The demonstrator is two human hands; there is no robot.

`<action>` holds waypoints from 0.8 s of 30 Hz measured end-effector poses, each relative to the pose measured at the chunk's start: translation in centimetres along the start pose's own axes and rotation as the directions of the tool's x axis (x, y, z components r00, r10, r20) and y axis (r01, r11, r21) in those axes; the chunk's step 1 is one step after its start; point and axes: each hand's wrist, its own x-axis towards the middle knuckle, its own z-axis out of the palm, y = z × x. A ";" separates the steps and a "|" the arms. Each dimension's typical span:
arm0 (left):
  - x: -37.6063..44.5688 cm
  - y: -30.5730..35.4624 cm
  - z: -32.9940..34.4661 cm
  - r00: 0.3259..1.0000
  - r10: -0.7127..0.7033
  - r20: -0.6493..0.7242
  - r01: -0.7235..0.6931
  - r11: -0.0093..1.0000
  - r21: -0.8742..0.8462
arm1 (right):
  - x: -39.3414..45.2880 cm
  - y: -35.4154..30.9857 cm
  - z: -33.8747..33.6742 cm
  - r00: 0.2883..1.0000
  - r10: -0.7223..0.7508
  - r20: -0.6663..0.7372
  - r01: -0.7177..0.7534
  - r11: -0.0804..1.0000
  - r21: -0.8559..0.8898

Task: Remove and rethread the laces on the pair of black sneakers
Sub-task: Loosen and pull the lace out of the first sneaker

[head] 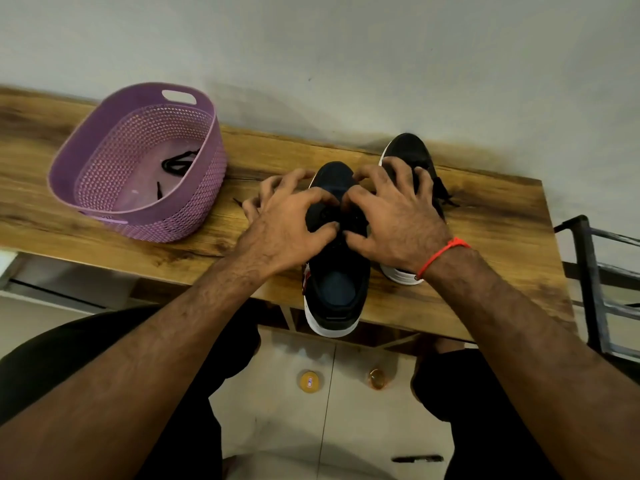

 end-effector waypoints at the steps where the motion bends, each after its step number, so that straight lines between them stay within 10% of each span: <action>1: 0.0 0.2 -0.1 1.000 -0.015 0.009 0.015 0.999 -0.031 | 0.0 -0.1 0.0 0.999 -0.002 0.042 0.003 1.000 -0.011; 13: 0.6 -0.1 -0.8 0.952 -0.306 -0.018 0.287 0.909 -0.302 | -0.2 2.1 -1.7 0.993 -0.030 0.115 0.017 0.994 0.109; 18: 0.2 -1.1 -0.7 0.978 0.136 -0.157 -0.076 0.937 0.342 | 0.0 2.2 -1.6 0.992 -0.046 0.119 0.031 0.992 0.120; 24: 0.1 -0.1 -0.5 0.979 0.196 -0.054 -0.181 0.961 0.209 | 0.0 2.4 -1.5 0.983 -0.061 0.175 0.031 0.985 0.169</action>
